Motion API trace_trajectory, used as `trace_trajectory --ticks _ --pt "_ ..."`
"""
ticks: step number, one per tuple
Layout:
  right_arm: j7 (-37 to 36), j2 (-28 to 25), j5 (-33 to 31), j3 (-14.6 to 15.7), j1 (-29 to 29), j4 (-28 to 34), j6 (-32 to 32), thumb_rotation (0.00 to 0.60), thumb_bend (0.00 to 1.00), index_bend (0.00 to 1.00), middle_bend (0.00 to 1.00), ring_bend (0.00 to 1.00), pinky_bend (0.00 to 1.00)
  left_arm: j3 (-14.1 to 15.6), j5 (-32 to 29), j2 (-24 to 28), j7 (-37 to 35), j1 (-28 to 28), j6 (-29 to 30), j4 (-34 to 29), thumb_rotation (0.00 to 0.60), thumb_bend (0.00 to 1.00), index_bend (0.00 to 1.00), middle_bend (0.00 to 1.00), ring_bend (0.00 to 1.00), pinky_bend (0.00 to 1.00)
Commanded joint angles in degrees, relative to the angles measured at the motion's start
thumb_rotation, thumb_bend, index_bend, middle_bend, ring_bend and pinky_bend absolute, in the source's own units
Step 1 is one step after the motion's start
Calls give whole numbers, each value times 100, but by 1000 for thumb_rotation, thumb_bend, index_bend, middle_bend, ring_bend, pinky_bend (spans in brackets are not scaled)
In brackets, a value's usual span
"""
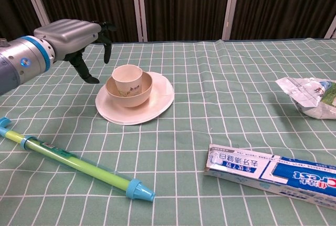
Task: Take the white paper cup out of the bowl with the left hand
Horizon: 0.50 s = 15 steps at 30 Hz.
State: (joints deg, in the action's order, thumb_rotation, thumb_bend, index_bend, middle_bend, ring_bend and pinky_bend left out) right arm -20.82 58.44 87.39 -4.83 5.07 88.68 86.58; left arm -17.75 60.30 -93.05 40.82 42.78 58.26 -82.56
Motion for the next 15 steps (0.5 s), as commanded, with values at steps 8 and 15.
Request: trace_trajectory --ticks 8,15 --pt "-250 -35 -111 -55 4 -90 -64 600 91 30 0 0 0 8 -319 -711 -16 582 -255 806 600 235 536 0 0 0" --pt "-379 -40 -151 -87 1 -147 -75 600 92 31 0 0 0 65 -473 -940 50 807 -309 1102 600 328 552 0 0 0"
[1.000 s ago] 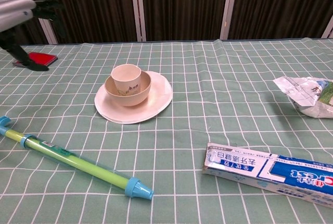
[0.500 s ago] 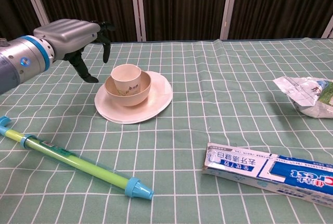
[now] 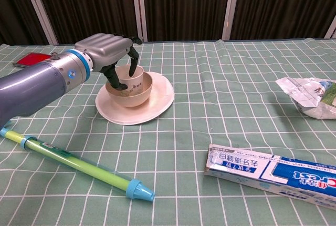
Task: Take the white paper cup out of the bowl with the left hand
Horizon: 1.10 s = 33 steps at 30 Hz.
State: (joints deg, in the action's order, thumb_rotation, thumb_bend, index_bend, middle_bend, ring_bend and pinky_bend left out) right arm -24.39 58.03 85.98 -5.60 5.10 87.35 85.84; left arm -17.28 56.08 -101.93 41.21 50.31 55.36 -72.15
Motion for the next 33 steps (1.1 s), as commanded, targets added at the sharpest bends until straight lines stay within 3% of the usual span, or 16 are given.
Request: trace_trajectory --ticks 1,6,15,26,33 --pt "-36 1 -13 -13 -3 -23 2 600 92 31 0 0 0 24 -71 -69 8 70 -23 85 600 342 556 0 0 0" --pt "-67 14 -17 -25 -10 -49 16 600 92 31 0 0 0 81 -123 -89 -9 103 -2 129 600 394 599 0 0 0" --pt "4 17 29 -22 -32 -21 75 600 91 32 0 0 0 229 23 227 -181 -44 238 -245 600 403 617 0 0 0" --pt "194 26 85 -4 -59 54 139 600 92 42 0 0 0 477 538 1583 -723 -698 843 -1414 600 404 617 0 0 0" --pt "370 39 168 21 -76 138 203 600 92 42 0 0 0 669 371 2053 -1116 -1032 720 -1155 600 403 611 0 0 0"
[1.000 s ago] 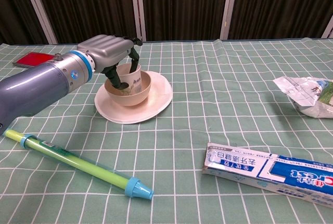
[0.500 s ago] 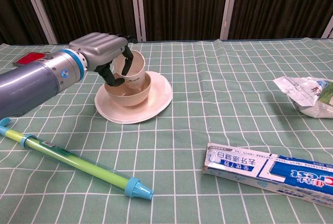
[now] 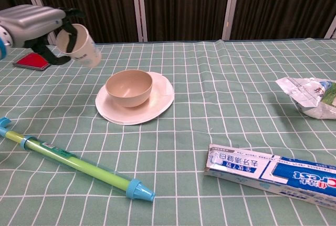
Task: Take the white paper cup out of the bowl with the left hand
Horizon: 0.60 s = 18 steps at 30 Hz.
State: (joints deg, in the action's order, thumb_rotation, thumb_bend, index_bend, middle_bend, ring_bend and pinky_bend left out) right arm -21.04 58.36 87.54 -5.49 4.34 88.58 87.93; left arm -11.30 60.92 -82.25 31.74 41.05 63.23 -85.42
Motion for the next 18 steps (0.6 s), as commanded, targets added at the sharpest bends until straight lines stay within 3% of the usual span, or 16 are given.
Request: trace_trajectory --ticks 1,10,18 --pt "57 12 19 14 3 18 -11 600 92 42 0 0 0 82 -149 86 -252 -132 -112 256 600 403 612 0 0 0" --pt "135 43 22 17 33 29 -59 600 91 42 0 0 0 178 -323 -150 -740 -207 -541 976 600 405 611 0 0 0" --pt "114 45 9 12 33 20 -59 600 92 42 0 0 0 212 -765 -281 -508 -125 -931 1180 600 403 599 0 0 0"
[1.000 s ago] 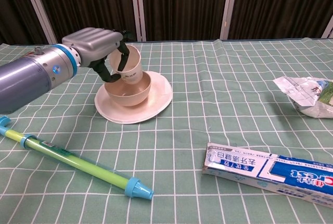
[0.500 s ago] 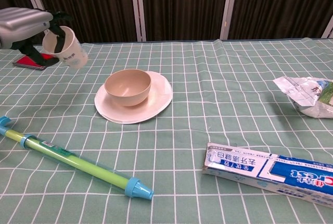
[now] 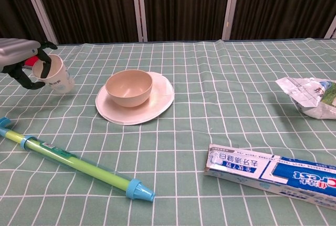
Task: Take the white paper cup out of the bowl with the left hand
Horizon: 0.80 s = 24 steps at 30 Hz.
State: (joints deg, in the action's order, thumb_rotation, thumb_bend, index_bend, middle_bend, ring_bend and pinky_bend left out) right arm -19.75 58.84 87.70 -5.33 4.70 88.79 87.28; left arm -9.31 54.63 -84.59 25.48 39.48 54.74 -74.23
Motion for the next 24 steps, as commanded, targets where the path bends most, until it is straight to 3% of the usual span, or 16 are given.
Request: trace_trajectory --ticks 1,7,10,17,21,24 --pt "-23 -6 -7 -5 -5 -1 9 600 91 42 0 0 0 13 -182 -54 161 43 -100 69 600 403 596 0 0 0" --pt "-65 -23 0 -5 -19 -1 33 600 93 42 0 0 0 28 -440 -37 362 88 -210 31 600 404 528 0 0 0" --pt "-60 -22 5 0 -19 -1 31 600 92 42 0 0 0 29 -448 -19 385 85 -159 -15 600 403 440 0 0 0" --pt "-6 -6 11 9 -6 0 3 600 91 42 0 0 0 26 -384 456 241 -48 -24 -642 600 339 103 0 0 0" --pt "41 6 21 20 0 2 -9 600 91 42 0 0 0 51 -81 915 -13 -297 348 -1274 600 325 24 0 0 0" --pt "111 25 39 34 7 2 -22 600 92 41 0 0 0 153 533 1276 -431 -712 1020 -1799 600 324 15 0 0 0"
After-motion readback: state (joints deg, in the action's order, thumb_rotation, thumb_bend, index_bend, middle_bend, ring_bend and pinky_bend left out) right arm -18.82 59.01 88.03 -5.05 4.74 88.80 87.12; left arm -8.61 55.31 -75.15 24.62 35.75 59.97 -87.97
